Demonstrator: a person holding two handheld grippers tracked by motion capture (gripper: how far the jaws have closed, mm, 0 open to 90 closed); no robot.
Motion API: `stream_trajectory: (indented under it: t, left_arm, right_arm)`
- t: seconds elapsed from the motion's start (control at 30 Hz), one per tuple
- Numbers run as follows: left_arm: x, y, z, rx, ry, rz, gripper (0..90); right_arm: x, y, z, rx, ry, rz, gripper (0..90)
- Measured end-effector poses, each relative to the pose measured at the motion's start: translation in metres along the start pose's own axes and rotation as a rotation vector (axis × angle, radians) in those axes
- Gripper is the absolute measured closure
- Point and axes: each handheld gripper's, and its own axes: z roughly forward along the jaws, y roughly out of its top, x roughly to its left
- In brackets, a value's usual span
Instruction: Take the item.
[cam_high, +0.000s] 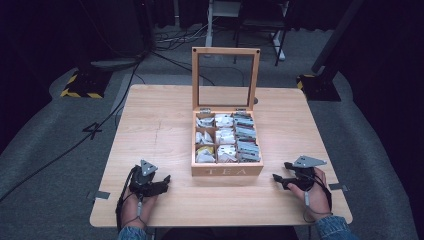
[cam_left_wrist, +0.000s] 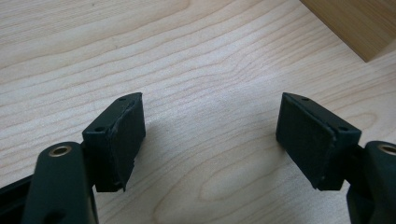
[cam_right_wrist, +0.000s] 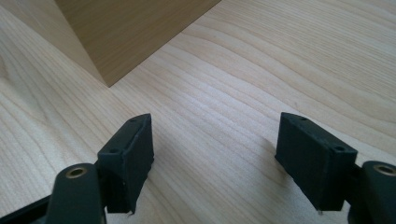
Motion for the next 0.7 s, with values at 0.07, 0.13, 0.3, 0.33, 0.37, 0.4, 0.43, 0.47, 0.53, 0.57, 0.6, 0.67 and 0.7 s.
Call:
stream_trajectory:
  t: [0.07,0.13,0.3,0.33,0.37,0.4,0.43,0.47,0.53,0.57,0.6,0.67,0.7]
  left_arm:
    - [0.0000,0.0000,0.0004,-0.004,0.003,-0.002,24.5]
    - [0.0000,0.0001,0.0004,-0.003,0.004,-0.003,24.3]
    - [0.0000,0.0003,0.0006,-0.001,0.003,-0.006,24.2]
    - [0.0000,0.0003,0.0006,-0.001,0.003,-0.006,24.2]
    - [0.0000,0.0004,0.0005,0.000,0.004,-0.008,24.2]
    - [0.0002,0.0005,0.0006,-0.001,0.007,-0.006,24.2]
    - [0.0003,0.0005,0.0006,0.000,0.007,-0.006,24.2]
    - [0.0003,0.0005,0.0006,0.000,0.007,-0.006,24.2]
    - [0.0003,0.0005,0.0006,0.000,0.007,-0.006,24.2]
    - [0.0003,0.0005,0.0006,0.000,0.007,-0.006,24.2]
    - [0.0003,0.0005,0.0006,0.000,0.007,-0.006,24.2]
    - [0.0003,0.0005,0.0006,0.000,0.007,-0.006,24.2]
    - [0.0003,0.0005,0.0006,-0.001,0.007,-0.006,24.2]
  right_arm:
    - [0.0000,0.0000,0.0000,0.000,0.000,0.000,27.9]
    - [-0.0001,0.0000,0.0000,0.000,0.001,0.000,27.9]
    - [-0.0008,0.0009,0.0010,0.001,0.009,-0.006,27.9]
    - [-0.0008,0.0009,0.0010,0.001,0.009,-0.006,27.9]
    - [-0.0008,0.0010,0.0011,0.001,0.009,-0.006,27.9]
    - [-0.0008,0.0010,0.0011,0.001,0.009,-0.006,27.9]
    - [-0.0009,0.0011,0.0011,0.002,0.009,-0.006,27.9]
    - [-0.0009,0.0011,0.0011,0.002,0.009,-0.006,27.9]
    - [-0.0010,0.0011,0.0011,0.002,0.010,-0.007,27.9]
    - [-0.0010,0.0011,0.0011,0.002,0.010,-0.007,27.9]
    - [-0.0015,0.0012,0.0010,0.002,0.014,-0.005,29.0]
    - [-0.0018,0.0009,0.0002,-0.003,0.003,0.005,36.0]
    - [-0.0022,0.0006,-0.0005,-0.007,-0.005,0.012,38.4]
